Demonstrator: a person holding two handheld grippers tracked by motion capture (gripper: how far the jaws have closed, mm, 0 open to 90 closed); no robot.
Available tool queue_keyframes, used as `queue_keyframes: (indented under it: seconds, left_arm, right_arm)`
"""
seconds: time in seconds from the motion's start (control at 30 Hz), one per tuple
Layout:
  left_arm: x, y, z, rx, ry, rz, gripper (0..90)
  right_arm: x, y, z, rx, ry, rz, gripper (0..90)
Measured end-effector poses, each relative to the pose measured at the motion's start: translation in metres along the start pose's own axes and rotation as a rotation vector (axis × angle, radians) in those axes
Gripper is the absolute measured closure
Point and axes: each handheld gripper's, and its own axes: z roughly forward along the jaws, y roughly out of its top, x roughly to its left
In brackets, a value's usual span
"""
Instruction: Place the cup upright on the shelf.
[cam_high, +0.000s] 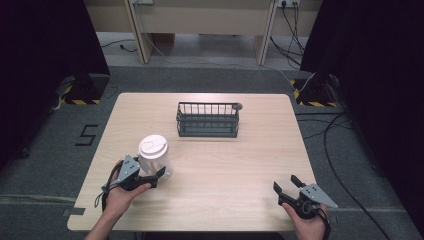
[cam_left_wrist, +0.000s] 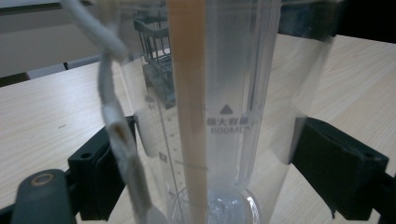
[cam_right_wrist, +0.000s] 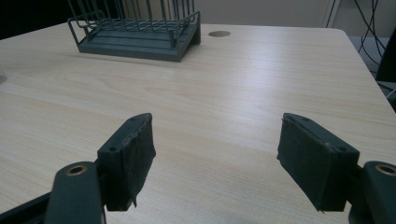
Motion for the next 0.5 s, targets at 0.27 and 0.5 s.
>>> queue_keyframes:
  seconds: [0.27,0.5]
  left_arm:
    - [0.0002,0.0,0.0068,-0.004,-0.004,0.0,14.3]
    - [0.0006,-0.0013,0.0078,-0.021,-0.008,-0.003,15.4]
  right_arm:
    - [-0.0001,0.0002,0.0004,0.004,0.003,-0.001,27.7]
    - [0.0005,0.0002,0.0006,0.008,0.005,0.004,27.9]
